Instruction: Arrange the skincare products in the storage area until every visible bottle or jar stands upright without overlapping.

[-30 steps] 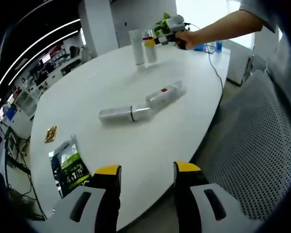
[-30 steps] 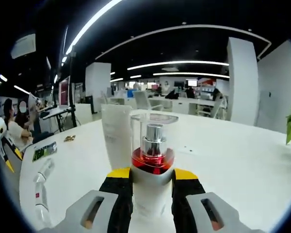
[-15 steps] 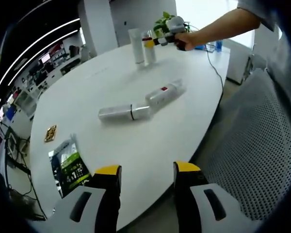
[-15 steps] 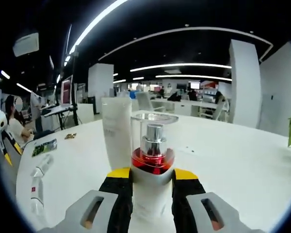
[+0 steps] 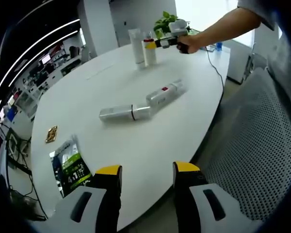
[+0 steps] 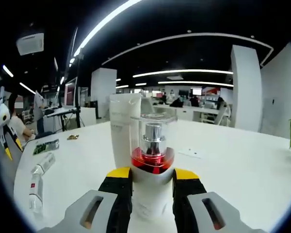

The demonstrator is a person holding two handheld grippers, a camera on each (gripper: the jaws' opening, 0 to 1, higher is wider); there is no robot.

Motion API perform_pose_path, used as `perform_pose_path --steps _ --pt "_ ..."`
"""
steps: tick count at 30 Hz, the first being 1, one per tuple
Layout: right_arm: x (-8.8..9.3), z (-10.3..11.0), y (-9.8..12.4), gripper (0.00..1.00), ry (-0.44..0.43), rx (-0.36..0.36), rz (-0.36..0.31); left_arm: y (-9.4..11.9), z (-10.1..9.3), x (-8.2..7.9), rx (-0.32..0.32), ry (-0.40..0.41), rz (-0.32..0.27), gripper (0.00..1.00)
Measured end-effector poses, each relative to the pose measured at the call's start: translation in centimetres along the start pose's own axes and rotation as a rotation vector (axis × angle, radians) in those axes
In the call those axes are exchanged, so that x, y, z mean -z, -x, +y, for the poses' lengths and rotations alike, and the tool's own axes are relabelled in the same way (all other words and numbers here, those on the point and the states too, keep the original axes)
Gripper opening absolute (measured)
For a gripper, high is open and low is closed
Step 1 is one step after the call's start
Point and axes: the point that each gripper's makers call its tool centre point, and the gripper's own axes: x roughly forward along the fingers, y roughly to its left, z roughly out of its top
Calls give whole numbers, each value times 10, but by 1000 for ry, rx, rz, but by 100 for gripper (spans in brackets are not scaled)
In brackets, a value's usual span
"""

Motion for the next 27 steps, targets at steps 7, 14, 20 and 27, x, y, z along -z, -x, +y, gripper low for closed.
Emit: perform_pose_path --steps 7,14,20,27 --pt "16 -6 -2 37 -17 -28 84 0 -1 1 3 -8 6 38" --pt "25 -1 -2 25 7 -89 152 -1 -2 2 8 -14 8 36" --pt "24 0 -5 24 21 -100 160 -1 -2 2 8 -16 14 35" --pt "23 -2 -7 24 21 -99 160 -1 -2 3 8 -17 16 35"
